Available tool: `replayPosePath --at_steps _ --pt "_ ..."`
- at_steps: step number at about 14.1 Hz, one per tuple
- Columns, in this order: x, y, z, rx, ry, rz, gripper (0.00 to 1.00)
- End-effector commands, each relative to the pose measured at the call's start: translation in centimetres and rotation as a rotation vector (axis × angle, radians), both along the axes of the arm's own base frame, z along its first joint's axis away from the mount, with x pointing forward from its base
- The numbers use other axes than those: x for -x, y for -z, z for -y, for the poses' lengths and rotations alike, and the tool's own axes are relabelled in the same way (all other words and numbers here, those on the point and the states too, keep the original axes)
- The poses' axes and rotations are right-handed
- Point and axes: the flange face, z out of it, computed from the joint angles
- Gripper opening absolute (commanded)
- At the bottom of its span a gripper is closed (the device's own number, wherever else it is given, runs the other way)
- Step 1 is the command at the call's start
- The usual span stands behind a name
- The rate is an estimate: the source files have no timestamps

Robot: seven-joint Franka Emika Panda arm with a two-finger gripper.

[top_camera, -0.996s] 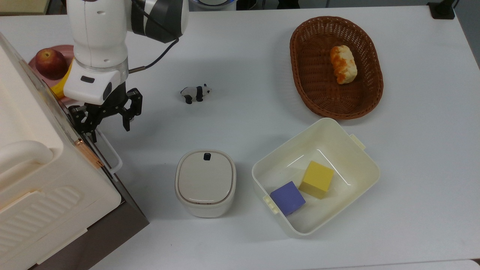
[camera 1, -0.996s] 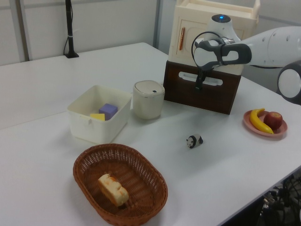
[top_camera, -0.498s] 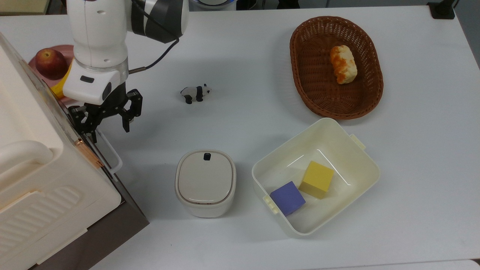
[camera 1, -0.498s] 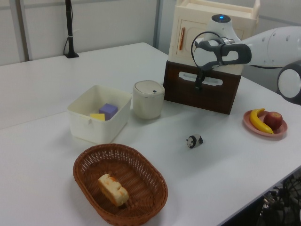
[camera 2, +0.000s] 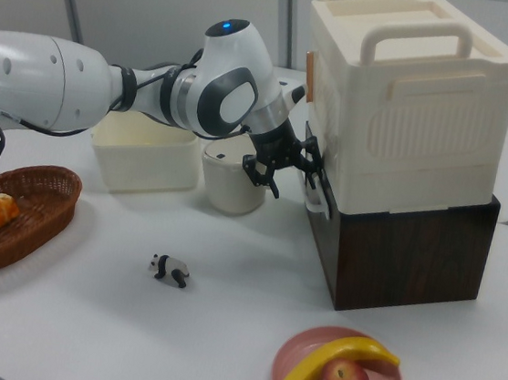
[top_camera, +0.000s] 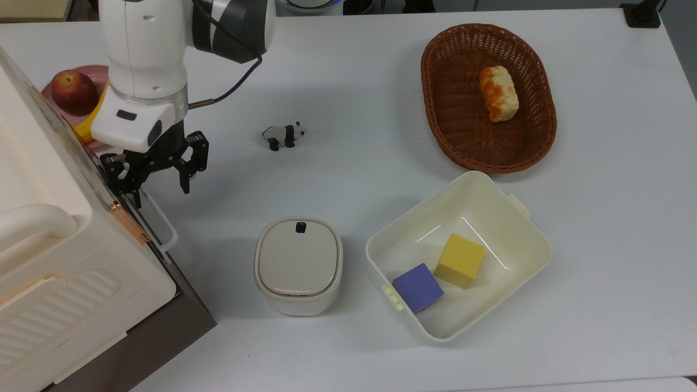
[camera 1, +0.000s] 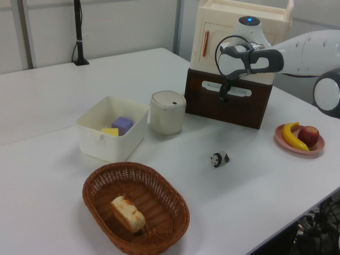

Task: Slide open the drawer
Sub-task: 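Lower the gripper and close it on the white drawer handle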

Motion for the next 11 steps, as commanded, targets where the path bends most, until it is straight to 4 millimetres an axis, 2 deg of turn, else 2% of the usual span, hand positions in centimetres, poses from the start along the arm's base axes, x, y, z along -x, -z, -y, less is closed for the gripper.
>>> replayPosePath --at_steps 1,11 --pt "-0.5 -0.46 -0.42 0.009 0.01 0.031 0.76" --pt "-0.17 -0.77 -0.42 -0.002 0.02 0.009 0.76"
